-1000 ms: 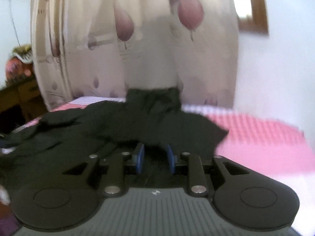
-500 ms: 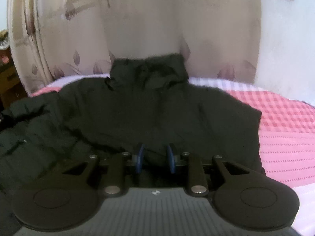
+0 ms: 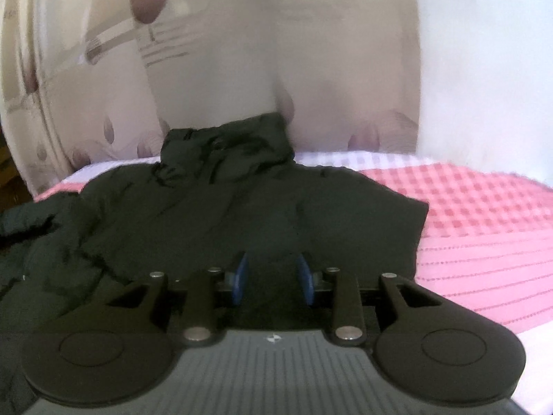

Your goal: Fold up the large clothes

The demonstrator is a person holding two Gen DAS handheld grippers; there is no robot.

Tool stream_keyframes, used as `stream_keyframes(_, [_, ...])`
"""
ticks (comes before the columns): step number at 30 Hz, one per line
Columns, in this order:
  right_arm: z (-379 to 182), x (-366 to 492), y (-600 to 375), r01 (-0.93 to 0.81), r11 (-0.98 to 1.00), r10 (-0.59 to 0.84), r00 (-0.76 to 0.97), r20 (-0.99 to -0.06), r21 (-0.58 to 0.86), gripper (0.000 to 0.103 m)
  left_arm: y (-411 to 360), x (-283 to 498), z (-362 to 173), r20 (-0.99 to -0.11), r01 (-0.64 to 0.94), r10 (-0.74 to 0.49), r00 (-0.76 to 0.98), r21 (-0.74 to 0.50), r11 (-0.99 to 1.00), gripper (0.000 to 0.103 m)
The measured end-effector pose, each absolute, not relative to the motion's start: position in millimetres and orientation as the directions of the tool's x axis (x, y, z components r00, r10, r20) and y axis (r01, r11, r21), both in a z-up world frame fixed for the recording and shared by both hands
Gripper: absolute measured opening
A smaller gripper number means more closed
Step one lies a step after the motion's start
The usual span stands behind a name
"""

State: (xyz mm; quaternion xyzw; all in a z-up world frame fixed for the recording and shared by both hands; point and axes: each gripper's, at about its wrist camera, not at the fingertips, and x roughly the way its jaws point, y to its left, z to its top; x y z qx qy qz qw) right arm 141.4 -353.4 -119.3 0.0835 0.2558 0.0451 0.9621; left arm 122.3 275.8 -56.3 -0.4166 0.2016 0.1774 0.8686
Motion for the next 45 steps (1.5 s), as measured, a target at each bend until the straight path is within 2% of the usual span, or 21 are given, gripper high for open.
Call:
stream_keyframes(2, [-122,148,-355,-0.058,0.976,0.154,0.863,-0.481,0.208,0.032,265,134,-25,-0.454,-0.437,0.147,0.879,-0.644,0.627,0.007])
stream_keyframes(6, [-137,166,-343,-0.131,0.976,0.208,0.800,-0.563,0.175,0.031,219,159,39,-0.357,-0.332,0.131,0.925,-0.591,0.735,0.007])
stream_keyframes(8, [-140,170,-338,-0.177,0.971,0.238,0.782,-0.576,0.161,0.031,184,170,68,-0.313,-0.258,0.088,0.946,-0.556,0.790,0.007])
stream_keyframes(12, [-135,160,-348,-0.172,0.955,0.278,0.802,-0.529,0.242,0.033,100,190,106,-0.273,-0.090,-0.060,0.960,-0.506,0.858,0.007])
stream_keyframes(13, [-134,154,-353,-0.164,0.947,0.288,0.816,-0.502,0.277,0.037,77,195,108,-0.271,-0.048,-0.099,0.958,-0.489,0.871,0.007])
stream_keyframes(14, [-134,147,-359,-0.153,0.938,0.294,0.828,-0.479,0.311,0.042,56,199,110,-0.272,-0.011,-0.134,0.953,-0.472,0.881,0.007])
stream_keyframes(16, [-135,134,-373,-0.131,0.919,0.300,0.844,-0.444,0.373,0.061,6,209,107,-0.299,0.070,-0.217,0.929,-0.435,0.898,0.007])
stream_keyframes(22, [-146,110,-408,-0.079,0.861,0.307,0.868,-0.390,0.502,0.064,-125,236,50,-0.459,0.253,-0.394,0.797,-0.338,0.906,0.009])
stream_keyframes(25, [-153,105,-416,-0.066,0.830,0.319,0.870,-0.375,0.554,0.064,-170,239,9,-0.518,0.324,-0.398,0.757,-0.231,0.917,0.023])
stream_keyframes(27, [-155,105,-416,-0.068,0.828,0.321,0.872,-0.370,0.557,0.064,-191,237,-13,-0.541,0.369,-0.396,0.742,-0.164,0.915,0.043])
stream_keyframes(28, [-155,105,-415,-0.069,0.830,0.320,0.872,-0.371,0.553,0.066,-191,229,-22,-0.544,0.382,-0.391,0.743,-0.135,0.914,0.050])
stream_keyframes(29, [-155,105,-414,-0.070,0.833,0.319,0.871,-0.373,0.549,0.067,-196,225,-28,-0.539,0.391,-0.382,0.751,-0.104,0.915,0.061])
stream_keyframes(31, [-156,106,-411,-0.080,0.841,0.321,0.870,-0.374,0.535,0.071,-199,217,-35,-0.512,0.400,-0.377,0.772,-0.069,0.914,0.071])
stream_keyframes(33, [-155,104,-409,-0.087,0.846,0.318,0.874,-0.368,0.525,0.071,-193,206,-38,-0.485,0.399,-0.384,0.785,-0.078,0.914,0.095])
stream_keyframes(34, [-154,102,-409,-0.088,0.847,0.315,0.878,-0.361,0.525,0.071,-186,202,-37,-0.471,0.383,-0.378,0.797,-0.090,0.919,0.100])
stream_keyframes(38, [-146,97,-412,-0.092,0.828,0.319,0.889,-0.328,0.554,0.073,-147,185,-34,-0.443,0.350,-0.388,0.808,-0.170,0.921,0.101])
stream_keyframes(43, [-118,114,-409,-0.149,0.777,0.391,0.875,-0.284,0.611,0.073,-86,182,-49,-0.491,0.245,-0.358,0.794,-0.279,0.928,0.095])
stream_keyframes(45, [-109,133,-402,-0.159,0.792,0.402,0.862,-0.308,0.590,0.073,-63,193,-59,-0.532,0.179,-0.327,0.781,-0.310,0.934,0.093])
